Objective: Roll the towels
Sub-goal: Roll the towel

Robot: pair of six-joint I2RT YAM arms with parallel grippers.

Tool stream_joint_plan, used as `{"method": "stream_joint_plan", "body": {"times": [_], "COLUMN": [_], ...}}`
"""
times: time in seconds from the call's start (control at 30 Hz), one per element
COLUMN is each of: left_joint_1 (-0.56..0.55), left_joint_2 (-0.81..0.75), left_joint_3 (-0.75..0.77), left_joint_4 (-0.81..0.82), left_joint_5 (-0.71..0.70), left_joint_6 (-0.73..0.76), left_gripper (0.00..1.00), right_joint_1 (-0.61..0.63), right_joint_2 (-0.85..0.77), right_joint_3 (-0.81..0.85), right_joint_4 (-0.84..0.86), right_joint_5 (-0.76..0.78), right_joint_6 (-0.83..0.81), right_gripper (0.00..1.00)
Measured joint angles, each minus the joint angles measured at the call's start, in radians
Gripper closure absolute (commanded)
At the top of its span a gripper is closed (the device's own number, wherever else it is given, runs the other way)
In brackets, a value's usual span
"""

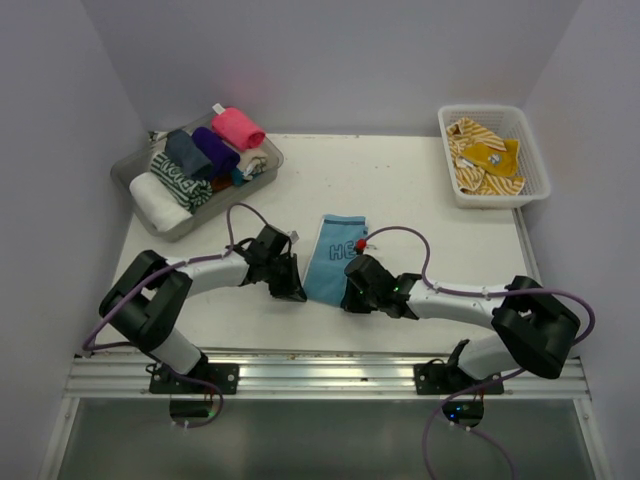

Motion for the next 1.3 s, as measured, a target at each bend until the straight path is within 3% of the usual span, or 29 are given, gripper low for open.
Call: {"method": "stream_joint_plan", "body": {"times": [0.07,0.27,0.3,0.4,0.5,0.67,0.87,0.93,0.97,1.03,1.3], "left_joint_1": [0.000,0.000,0.000,-0.001,-0.003,-0.003,-0.003,-0.003,-0.003,-0.003,-0.005], "left_joint_2": [0.001,0.002,0.001,-0.011,-0.045,-0.057,-0.023,-0.017,-0.013,-0.008,-0.007], "left_joint_3": [0.000,0.000,0.000,0.000,0.000,0.000,0.001,0.003,0.005,0.006,0.098], "left_joint_4": [0.002,0.002,0.002,0.000,-0.004,-0.005,0.016,0.026,0.027,0.027,-0.062], "left_joint_5": [0.001,-0.001,-0.003,-0.013,-0.047,-0.083,-0.085,-0.081,-0.079,-0.074,-0.066], "left_joint_6": [0.001,0.000,-0.002,-0.012,-0.017,-0.018,-0.025,-0.026,-0.026,-0.029,-0.025], "left_gripper": [1.00,0.99,0.83,0.57,0.55,0.66,0.71,0.79,0.90,1.00,1.00], "right_joint_1": [0.000,-0.001,-0.001,-0.001,-0.001,-0.001,-0.001,-0.001,-0.001,-0.001,-0.002], "right_joint_2": [0.000,0.013,0.014,0.014,0.014,0.014,0.014,0.014,0.014,0.013,-0.038], "right_joint_3": [0.000,0.000,0.000,0.000,0.000,0.000,0.000,0.000,0.000,0.000,0.006], "right_joint_4": [0.004,0.005,0.005,0.006,0.006,0.006,0.006,0.005,0.005,0.002,-0.053], "right_joint_5": [0.002,0.002,0.002,0.002,0.002,0.002,0.003,0.003,0.003,0.004,0.035], "right_joint_6": [0.005,0.007,0.007,0.007,0.007,0.007,0.006,0.006,0.006,0.006,-0.012], "right_gripper": [1.00,1.00,1.00,1.00,1.00,1.00,1.00,1.00,1.00,1.00,1.00]}}
